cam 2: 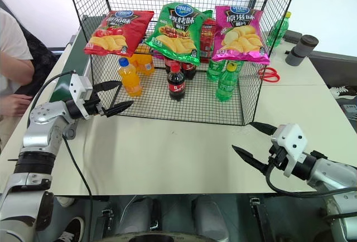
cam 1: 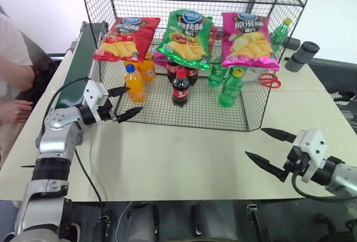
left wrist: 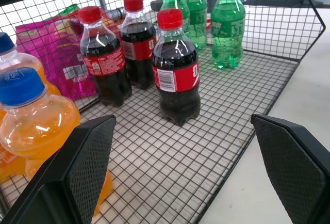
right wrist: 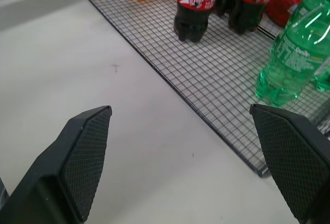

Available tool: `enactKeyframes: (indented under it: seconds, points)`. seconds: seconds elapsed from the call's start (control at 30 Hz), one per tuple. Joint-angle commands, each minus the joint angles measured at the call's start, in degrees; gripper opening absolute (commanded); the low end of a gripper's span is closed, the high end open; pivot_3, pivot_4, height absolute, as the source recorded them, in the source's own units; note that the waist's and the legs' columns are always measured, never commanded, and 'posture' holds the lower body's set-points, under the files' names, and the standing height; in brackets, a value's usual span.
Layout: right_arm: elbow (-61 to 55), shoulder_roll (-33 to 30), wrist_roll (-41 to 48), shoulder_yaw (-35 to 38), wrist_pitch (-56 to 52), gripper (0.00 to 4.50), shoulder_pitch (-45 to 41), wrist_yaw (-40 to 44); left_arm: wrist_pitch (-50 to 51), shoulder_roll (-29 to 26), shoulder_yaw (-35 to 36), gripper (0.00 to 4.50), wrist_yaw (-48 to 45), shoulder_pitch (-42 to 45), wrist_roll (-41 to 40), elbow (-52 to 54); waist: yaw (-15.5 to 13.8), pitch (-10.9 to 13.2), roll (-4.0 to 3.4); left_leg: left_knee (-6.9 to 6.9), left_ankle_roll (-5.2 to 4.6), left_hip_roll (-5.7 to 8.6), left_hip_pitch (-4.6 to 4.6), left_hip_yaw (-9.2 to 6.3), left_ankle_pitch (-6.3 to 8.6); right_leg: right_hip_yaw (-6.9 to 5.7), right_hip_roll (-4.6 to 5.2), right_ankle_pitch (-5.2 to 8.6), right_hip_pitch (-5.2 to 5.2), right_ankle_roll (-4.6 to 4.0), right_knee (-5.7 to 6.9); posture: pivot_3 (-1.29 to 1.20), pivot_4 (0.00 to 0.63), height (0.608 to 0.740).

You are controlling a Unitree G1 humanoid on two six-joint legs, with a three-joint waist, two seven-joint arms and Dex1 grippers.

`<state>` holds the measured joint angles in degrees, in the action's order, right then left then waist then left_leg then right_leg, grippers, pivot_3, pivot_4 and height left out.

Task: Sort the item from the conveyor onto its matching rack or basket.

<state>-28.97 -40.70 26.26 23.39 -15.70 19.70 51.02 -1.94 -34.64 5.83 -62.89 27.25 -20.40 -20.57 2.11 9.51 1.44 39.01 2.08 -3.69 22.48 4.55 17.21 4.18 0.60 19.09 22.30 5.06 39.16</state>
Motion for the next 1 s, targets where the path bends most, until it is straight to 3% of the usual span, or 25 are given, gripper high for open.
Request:
enactKeyframes:
  seconds: [0.03,0.27,0.57,1.0]
  points:
    - [-1.96,0.45,0.76,2.38,0.94,4.48,0.37,-1.12,-3.44,0.32,1.36,4.50,0.76,-0.71,0.27,1.29,0.11,0.00,0.00,0.00,0.00,0.00,0.00,0.01,0.00,0.00,0.00,0.00,0.00,0.00,0.00,0.00,0.150,0.740]
    - [-1.58,-0.64,-0.05,1.84,2.12,4.48,1.38,-0.09,4.83,-1.61,1.08,4.50,0.79,1.99,-0.63,-0.27,0.04,0.00,0.00,0.00,0.00,-0.01,-0.01,0.00,0.00,0.00,-0.01,0.00,0.00,0.00,0.02,0.00,0.150,0.740]
    - [-0.74,-0.27,0.65,1.13,2.00,4.48,-0.16,-0.66,1.29,-1.07,2.01,4.50,-0.63,3.68,-1.04,-2.84,0.06,0.00,0.00,0.03,0.00,0.01,-0.01,0.00,0.00,-0.01,-0.02,-0.03,0.00,0.04,0.02,0.00,0.150,0.740]
    - [0.15,-1.30,-0.78,2.00,3.75,4.48,-0.11,0.46,-3.34,1.45,1.05,4.50,-0.55,-1.58,-0.49,1.75,-0.13,0.00,0.00,0.04,0.00,0.00,-0.01,0.01,0.00,0.00,0.00,-0.03,-0.01,0.04,0.03,0.00,0.150,0.740]
